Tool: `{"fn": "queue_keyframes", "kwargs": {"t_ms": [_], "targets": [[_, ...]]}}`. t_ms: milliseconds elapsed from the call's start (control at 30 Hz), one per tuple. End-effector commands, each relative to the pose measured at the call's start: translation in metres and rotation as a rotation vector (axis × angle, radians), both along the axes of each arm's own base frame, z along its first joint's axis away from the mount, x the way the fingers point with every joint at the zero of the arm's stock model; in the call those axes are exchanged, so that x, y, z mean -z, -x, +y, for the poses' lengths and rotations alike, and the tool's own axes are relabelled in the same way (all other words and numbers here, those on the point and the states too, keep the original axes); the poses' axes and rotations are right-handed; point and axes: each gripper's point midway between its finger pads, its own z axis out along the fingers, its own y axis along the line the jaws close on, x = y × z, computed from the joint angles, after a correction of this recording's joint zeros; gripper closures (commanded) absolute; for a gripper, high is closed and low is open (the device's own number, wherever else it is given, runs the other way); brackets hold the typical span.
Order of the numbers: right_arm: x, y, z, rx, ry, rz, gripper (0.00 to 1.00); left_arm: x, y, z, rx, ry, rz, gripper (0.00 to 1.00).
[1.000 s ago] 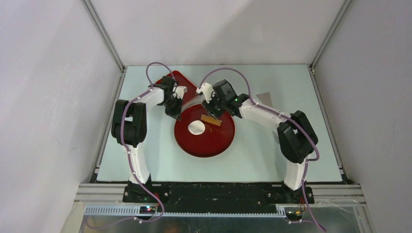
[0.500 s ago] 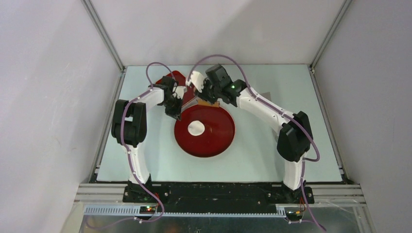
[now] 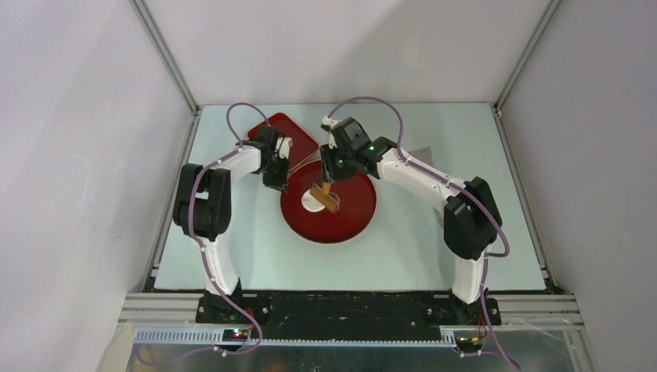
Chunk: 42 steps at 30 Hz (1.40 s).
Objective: Roll out the dumpling wrappers from the dough
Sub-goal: Flatten out the dough on the work surface.
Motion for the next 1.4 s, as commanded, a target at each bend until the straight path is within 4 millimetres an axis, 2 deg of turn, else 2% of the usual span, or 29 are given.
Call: {"fn": "queue_keyframes", "kwargs": {"t_ms": [0,233,267,300,400,467,500,600,733,833,900,1000,1067,1133,1167,1200,1233,1267,1300,1333,1367], "targets": [[-0.025,-0.010,0.011,0.112,-0.186,0.053,1.00,0.004,-0.001,0.019,-0.114,-0.083,-0.038,1.00],[-0.001,-0.036,0.017,0.144,-0.229,0.146,1.00,0.006,0.005,0.022,-0.158,-0.098,-0.033,1.00],[0.010,-0.040,0.017,0.150,-0.207,0.155,1.00,0.006,0.005,0.020,-0.153,-0.093,-0.035,1.00],[0.011,-0.045,0.014,0.169,-0.182,0.145,1.00,0.006,0.006,0.020,-0.150,-0.091,-0.033,1.00],[0.033,-0.054,0.003,0.199,-0.107,0.132,1.00,0.006,0.005,0.020,-0.147,-0.088,-0.038,1.00],[0.051,-0.054,-0.015,0.219,-0.069,0.149,1.00,0.007,0.004,0.021,-0.149,-0.090,-0.042,1.00],[0.055,-0.054,-0.020,0.218,-0.061,0.143,1.00,0.006,0.004,0.020,-0.148,-0.088,-0.043,1.00],[0.065,-0.050,-0.056,0.243,-0.023,0.142,1.00,0.006,0.004,0.019,-0.143,-0.081,-0.043,1.00],[0.062,-0.046,-0.101,0.277,0.067,0.078,1.00,0.007,0.003,0.020,-0.149,-0.074,-0.040,1.00],[0.050,-0.046,-0.121,0.290,0.096,0.028,1.00,0.006,0.002,0.021,-0.152,-0.073,-0.042,1.00],[0.041,-0.046,-0.126,0.287,0.105,-0.002,1.00,0.006,0.003,0.020,-0.152,-0.071,-0.040,1.00],[0.018,-0.049,-0.120,0.253,0.074,-0.078,1.00,0.006,0.003,0.020,-0.149,-0.067,-0.043,1.00],[-0.015,-0.051,-0.106,0.205,0.011,-0.168,1.00,0.006,0.002,0.019,-0.146,-0.063,-0.043,1.00],[-0.041,-0.051,-0.087,0.154,-0.043,-0.223,1.00,0.006,0.003,0.018,-0.145,-0.061,-0.041,1.00],[-0.060,-0.050,-0.072,0.120,-0.088,-0.246,1.00,0.006,0.002,0.018,-0.143,-0.059,-0.042,1.00],[-0.062,-0.050,-0.062,0.099,-0.109,-0.232,1.00,0.006,0.002,0.018,-0.142,-0.059,-0.040,1.00],[-0.079,-0.052,-0.050,0.081,-0.141,-0.246,1.00,0.006,0.002,0.018,-0.142,-0.058,-0.041,1.00],[-0.073,-0.053,-0.038,0.062,-0.161,-0.208,1.00,0.007,0.002,0.017,-0.140,-0.058,-0.040,1.00],[-0.088,-0.058,-0.028,0.062,-0.202,-0.214,1.00,0.007,0.002,0.017,-0.140,-0.057,-0.039,1.00],[-0.076,-0.060,-0.016,0.036,-0.215,-0.169,1.00,0.006,0.002,0.017,-0.140,-0.057,-0.040,1.00],[-0.088,-0.064,-0.007,0.033,-0.250,-0.165,1.00,0.006,0.001,0.017,-0.139,-0.056,-0.042,1.00]]}}
